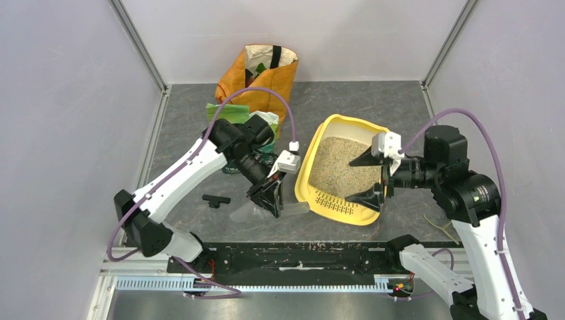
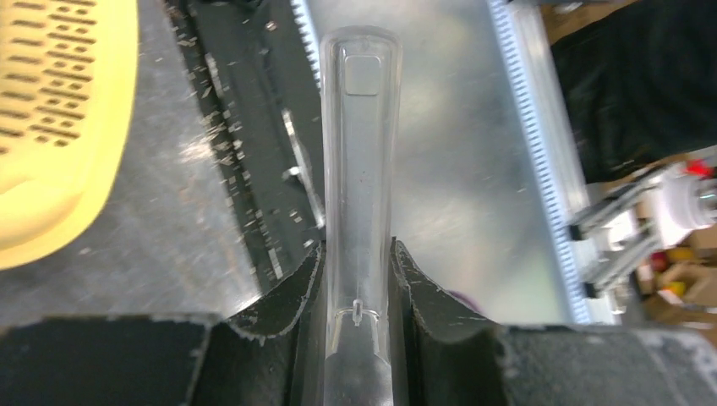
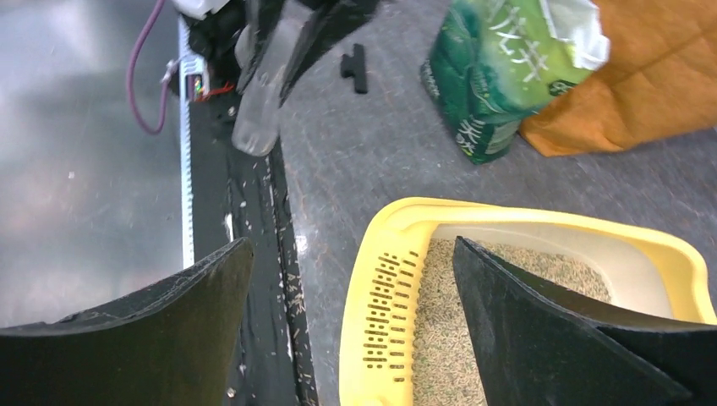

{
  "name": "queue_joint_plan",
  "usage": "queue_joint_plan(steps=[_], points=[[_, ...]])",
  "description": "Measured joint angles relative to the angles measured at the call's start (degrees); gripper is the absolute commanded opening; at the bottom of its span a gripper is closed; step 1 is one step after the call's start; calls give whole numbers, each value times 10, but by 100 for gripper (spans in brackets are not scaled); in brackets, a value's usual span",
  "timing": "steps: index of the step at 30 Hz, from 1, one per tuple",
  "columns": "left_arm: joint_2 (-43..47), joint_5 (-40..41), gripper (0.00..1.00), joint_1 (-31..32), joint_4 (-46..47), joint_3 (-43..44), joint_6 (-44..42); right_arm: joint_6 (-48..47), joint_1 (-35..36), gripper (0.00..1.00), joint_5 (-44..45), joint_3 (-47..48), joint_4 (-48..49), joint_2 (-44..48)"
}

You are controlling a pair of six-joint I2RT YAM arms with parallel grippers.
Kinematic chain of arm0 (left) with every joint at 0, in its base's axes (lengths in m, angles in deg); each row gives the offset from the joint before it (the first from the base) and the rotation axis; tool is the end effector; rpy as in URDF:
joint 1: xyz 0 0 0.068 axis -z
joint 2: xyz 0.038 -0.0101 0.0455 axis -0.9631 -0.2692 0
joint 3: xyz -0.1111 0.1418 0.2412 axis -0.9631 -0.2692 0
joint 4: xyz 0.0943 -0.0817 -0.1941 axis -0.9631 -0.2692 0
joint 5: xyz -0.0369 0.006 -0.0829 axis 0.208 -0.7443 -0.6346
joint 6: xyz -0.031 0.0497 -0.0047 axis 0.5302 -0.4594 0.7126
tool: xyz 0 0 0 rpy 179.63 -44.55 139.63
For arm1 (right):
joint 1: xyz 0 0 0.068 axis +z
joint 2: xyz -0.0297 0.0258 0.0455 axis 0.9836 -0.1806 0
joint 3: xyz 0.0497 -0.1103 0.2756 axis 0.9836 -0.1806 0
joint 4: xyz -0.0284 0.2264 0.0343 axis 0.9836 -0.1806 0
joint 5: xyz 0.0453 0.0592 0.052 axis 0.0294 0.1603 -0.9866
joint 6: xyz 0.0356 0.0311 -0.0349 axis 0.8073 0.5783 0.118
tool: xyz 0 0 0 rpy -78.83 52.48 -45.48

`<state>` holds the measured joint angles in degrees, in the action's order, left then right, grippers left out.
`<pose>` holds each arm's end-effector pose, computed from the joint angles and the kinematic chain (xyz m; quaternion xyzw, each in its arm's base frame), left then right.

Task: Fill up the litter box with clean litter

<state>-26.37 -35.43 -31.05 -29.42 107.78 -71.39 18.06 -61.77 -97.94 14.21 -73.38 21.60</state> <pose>0.1253 -0.1681 0.3833 0.6474 0.5814 -0.4813 0.1061 0.0556 0.0542 0.4415 -0.4994 0.6231 0.3607 0.4819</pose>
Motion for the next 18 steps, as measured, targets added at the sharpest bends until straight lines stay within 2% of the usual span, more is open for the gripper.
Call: queue_joint_plan(steps=[4,9,18], points=[[-55,-66,2,-5,-43,31,-2,-113,35,92,-30,7,-62,-22],[-82,-116,2,-24,-65,33,-1,-202,125,93,-27,14,-83,-86],[-82,-147,2,-36,-76,27,-1,-224,218,93,2,-19,-4,-70]])
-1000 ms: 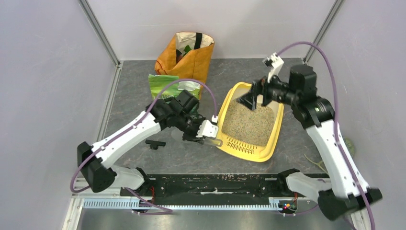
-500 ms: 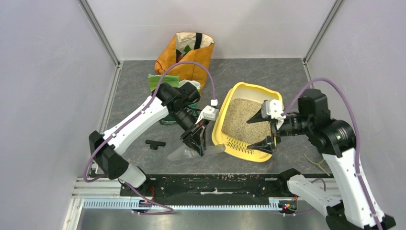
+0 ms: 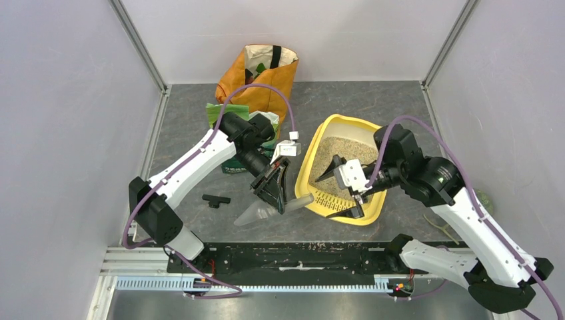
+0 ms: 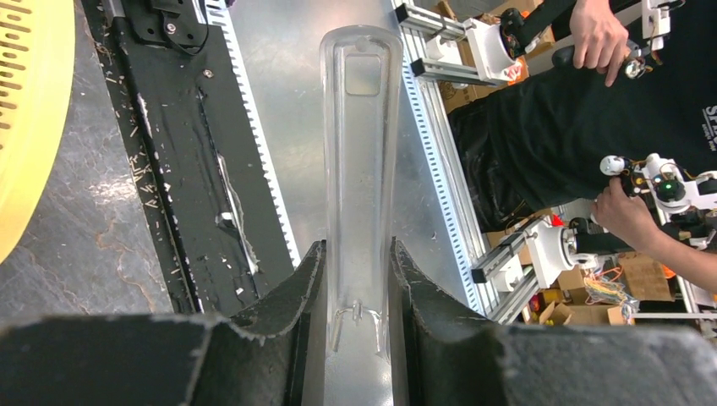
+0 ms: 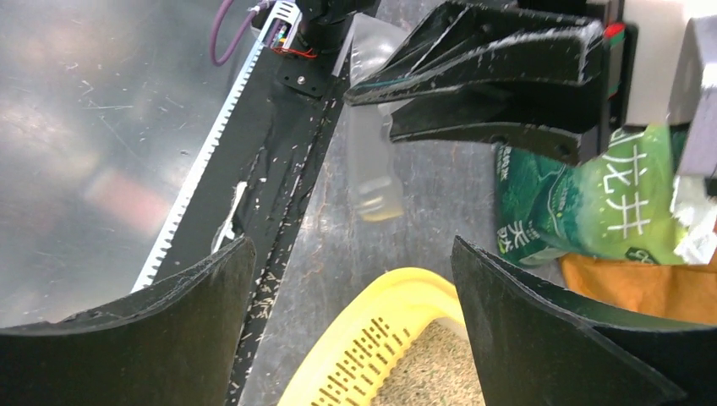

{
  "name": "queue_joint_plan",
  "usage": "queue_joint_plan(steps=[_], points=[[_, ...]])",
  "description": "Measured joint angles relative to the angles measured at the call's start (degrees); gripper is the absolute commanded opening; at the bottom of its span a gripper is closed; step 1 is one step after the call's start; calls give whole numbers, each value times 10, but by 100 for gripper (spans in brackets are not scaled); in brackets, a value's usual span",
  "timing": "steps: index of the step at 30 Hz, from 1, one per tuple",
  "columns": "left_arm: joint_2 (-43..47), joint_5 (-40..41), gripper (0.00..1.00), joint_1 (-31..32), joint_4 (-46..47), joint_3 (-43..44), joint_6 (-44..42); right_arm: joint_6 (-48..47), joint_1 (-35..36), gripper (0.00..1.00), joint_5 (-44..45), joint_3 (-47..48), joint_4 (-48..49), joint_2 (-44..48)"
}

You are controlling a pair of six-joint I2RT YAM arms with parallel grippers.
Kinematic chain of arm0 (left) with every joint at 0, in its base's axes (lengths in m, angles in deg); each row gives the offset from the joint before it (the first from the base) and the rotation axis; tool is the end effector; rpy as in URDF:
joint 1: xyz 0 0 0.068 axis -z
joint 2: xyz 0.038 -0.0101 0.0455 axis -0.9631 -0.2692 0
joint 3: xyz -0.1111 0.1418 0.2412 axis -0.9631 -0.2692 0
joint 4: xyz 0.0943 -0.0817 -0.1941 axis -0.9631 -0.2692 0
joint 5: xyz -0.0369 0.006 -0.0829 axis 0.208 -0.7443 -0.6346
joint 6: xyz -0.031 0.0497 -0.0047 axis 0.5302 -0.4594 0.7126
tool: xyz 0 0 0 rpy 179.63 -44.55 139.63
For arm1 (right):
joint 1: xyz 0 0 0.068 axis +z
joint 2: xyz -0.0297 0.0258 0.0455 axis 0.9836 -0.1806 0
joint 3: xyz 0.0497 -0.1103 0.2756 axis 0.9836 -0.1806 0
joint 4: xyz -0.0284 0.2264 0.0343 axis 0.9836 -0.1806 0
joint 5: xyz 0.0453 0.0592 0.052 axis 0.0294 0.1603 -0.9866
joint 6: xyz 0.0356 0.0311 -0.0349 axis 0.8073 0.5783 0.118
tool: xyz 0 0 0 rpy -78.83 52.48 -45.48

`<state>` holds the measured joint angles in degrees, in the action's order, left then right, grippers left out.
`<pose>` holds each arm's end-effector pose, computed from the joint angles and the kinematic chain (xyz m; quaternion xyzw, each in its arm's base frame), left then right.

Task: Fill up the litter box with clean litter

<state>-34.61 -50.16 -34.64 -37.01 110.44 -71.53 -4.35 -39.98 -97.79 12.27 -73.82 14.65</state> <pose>0.1529 -0.1802 0.3734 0.5446 0.5918 -0.5937 0.0279 0.0634 0.0974 0.4238 -0.6975 0.4378 0.3793 0.4219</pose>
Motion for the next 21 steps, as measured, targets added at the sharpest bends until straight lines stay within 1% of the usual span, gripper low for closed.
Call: queue_joint_plan(steps=[2,5,10,16,21], points=[[0,-6,2,0,-2,-3,0,7,16,92,7,0,26,-8],[0,-8,2,0,-4,-4,0,18,50,89,21,-1,61,-26],[0,-9,2,2,-5,-4,0,22,101,78,53,-21,106,-35],[0,-10,2,4,-5,-4,0,10,151,65,90,-24,123,-53],[0,-11,2,5,-7,-4,0,-7,171,59,115,-24,127,-72]])
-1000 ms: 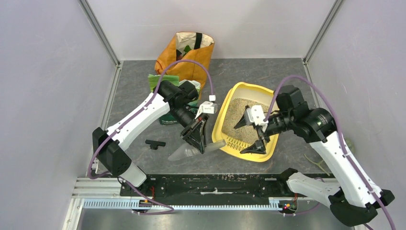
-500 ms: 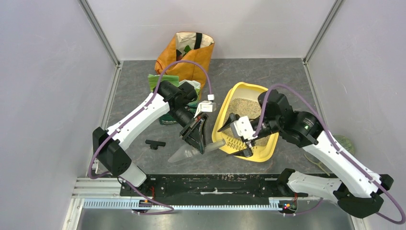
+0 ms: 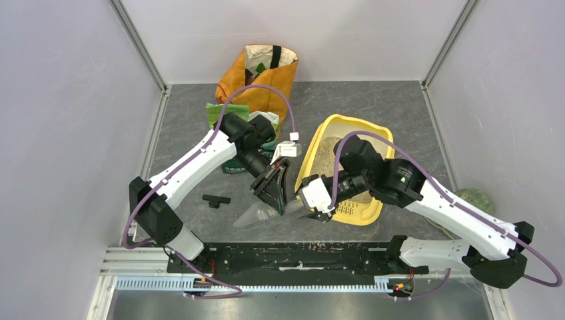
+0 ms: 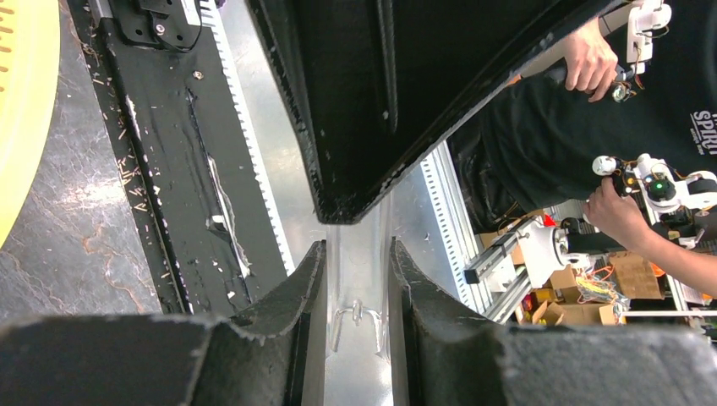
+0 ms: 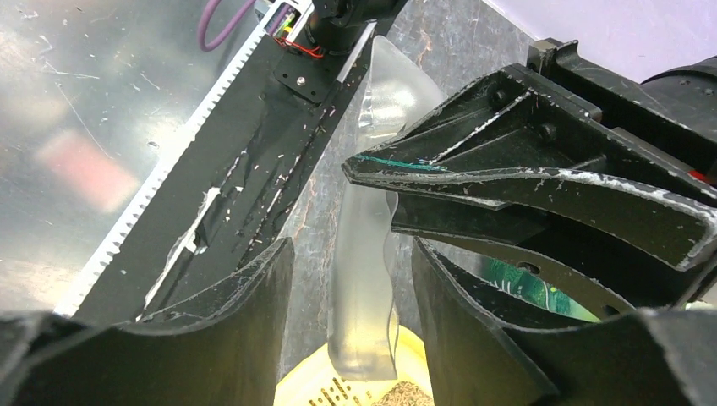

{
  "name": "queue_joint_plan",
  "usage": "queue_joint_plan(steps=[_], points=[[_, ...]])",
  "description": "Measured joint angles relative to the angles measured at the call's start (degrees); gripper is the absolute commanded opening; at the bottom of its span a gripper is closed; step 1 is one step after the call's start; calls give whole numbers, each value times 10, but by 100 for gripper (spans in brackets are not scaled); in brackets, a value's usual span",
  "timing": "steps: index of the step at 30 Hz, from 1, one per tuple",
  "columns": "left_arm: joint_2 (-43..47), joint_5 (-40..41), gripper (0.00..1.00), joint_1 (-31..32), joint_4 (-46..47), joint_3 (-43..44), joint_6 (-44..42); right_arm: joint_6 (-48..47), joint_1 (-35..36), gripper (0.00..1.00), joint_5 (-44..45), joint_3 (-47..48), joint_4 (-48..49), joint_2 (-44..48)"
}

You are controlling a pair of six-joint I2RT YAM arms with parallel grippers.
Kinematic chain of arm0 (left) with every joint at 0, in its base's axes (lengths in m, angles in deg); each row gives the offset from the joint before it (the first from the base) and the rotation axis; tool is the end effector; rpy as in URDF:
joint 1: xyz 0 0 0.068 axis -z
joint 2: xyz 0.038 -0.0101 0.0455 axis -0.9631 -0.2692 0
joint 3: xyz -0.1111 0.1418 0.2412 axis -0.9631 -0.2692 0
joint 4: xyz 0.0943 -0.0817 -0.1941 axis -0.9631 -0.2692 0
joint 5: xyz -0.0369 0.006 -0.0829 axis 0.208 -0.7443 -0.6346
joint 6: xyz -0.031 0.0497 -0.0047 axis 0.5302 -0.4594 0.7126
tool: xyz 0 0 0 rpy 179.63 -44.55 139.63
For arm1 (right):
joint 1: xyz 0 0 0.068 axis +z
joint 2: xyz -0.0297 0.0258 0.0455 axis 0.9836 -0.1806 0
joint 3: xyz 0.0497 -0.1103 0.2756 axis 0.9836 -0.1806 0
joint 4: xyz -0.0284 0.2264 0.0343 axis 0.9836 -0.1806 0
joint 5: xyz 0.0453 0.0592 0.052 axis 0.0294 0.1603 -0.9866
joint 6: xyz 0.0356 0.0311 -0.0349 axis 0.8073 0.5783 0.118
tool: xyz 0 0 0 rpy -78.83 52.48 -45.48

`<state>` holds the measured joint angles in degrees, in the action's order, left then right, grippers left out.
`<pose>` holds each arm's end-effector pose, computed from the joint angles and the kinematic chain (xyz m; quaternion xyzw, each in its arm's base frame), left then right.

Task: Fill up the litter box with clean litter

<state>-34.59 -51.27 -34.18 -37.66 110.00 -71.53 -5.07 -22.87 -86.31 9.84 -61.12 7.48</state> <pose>0.1503 -0.1807 0.3727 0.5388 0.5892 -0.6019 0.0185 0.0690 0.1578 0.4118 -0.7579 0.3650 0.3523 0.4102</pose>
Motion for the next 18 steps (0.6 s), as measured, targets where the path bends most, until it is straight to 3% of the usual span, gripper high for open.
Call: queue_joint_plan(steps=[11,15,18], points=[[1,0,3,0,0,0,0,-8,17,36,23,0,15,-22],[2,-1,30,0,-3,0,0,-7,18,21,27,0,21,-21],[3,-1,43,0,-3,0,0,2,19,10,31,0,23,-19]])
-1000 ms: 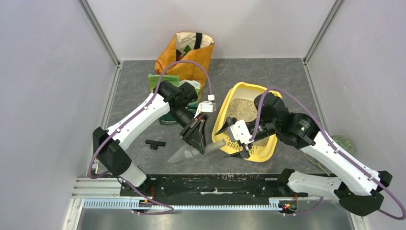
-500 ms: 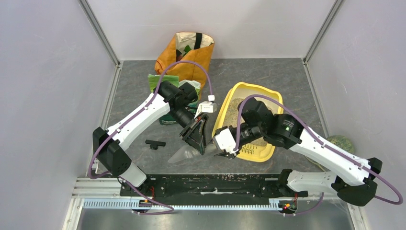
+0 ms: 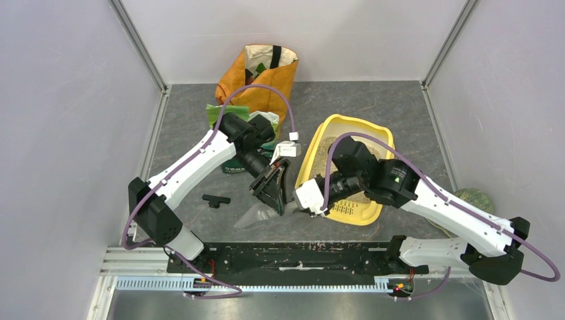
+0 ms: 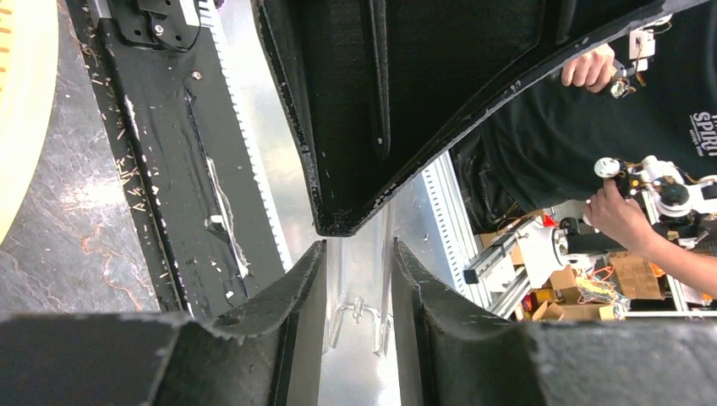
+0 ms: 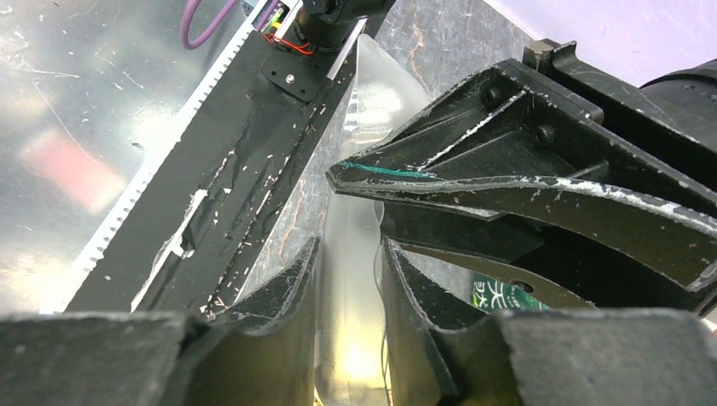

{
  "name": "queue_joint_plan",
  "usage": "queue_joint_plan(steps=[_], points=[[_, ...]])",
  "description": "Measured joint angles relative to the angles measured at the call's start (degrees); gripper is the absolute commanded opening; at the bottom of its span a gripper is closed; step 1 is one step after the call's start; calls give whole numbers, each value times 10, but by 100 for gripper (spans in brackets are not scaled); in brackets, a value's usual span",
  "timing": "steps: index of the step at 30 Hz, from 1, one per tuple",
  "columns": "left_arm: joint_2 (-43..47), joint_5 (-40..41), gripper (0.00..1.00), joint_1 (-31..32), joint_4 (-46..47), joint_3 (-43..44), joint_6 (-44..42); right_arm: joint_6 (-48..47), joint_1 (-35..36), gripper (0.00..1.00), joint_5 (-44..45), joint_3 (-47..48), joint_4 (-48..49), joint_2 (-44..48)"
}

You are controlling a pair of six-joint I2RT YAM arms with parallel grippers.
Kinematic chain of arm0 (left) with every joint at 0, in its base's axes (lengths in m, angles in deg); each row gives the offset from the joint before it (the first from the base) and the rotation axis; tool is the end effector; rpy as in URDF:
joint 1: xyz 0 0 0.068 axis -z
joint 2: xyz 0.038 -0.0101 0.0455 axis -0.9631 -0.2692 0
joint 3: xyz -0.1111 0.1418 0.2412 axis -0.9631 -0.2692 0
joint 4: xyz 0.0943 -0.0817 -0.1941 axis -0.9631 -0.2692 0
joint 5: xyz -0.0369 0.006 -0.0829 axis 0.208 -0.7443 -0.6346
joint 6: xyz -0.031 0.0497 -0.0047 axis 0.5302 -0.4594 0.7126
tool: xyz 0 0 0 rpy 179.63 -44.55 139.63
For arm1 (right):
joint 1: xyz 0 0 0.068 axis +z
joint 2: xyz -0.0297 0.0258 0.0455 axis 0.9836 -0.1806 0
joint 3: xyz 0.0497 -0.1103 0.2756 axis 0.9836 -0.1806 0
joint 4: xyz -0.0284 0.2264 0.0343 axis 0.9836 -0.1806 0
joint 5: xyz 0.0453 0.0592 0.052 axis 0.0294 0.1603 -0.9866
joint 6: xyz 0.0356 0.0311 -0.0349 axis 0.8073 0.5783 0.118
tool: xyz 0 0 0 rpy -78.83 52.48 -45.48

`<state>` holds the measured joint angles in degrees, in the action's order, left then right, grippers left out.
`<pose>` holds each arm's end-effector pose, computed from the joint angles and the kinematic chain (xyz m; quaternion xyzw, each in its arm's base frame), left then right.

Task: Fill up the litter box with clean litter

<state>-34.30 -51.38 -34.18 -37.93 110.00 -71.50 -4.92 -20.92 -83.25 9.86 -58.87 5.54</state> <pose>0.1490 -0.1796 0.3738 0.5383 0.5888 -0.6026 0.0185 0.0721 0.1709 0.4092 -0.7628 0.3659 0.3379 0.4124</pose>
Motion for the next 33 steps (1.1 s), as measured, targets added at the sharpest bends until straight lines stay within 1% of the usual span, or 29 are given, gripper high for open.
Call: queue_joint_plan(steps=[2,3,5,7,9,12,15,17,19,20,23,25,28,31,33], points=[[0,3,60,-5,0,3,0,13,0,3,7,0,1,1],[0,6,71,-9,-1,8,0,23,0,0,11,0,1,3],[0,12,73,-29,-2,31,1,44,0,0,21,0,1,7],[0,19,75,-63,-2,65,5,74,0,0,33,0,0,13],[7,28,81,-108,7,102,23,108,-5,0,43,0,0,21],[42,59,87,-163,68,118,78,166,-26,0,47,0,1,28],[108,115,89,-182,171,101,154,249,-83,0,36,5,7,25],[170,162,89,-183,253,70,211,323,-138,0,19,12,24,17],[226,207,89,-184,314,42,258,400,-184,0,9,25,45,4],[260,241,89,-184,355,24,288,436,-202,0,5,31,56,-3],[302,311,88,-184,407,18,339,544,-245,0,-11,37,94,-17],[300,348,89,-186,413,38,356,616,-275,0,-24,40,116,-24],[274,384,91,-194,413,64,361,697,-317,0,-45,57,137,-43],[241,405,90,-201,398,88,355,757,-362,0,-67,74,157,-62],[210,423,90,-208,380,105,335,788,-396,0,-79,83,165,-71]])
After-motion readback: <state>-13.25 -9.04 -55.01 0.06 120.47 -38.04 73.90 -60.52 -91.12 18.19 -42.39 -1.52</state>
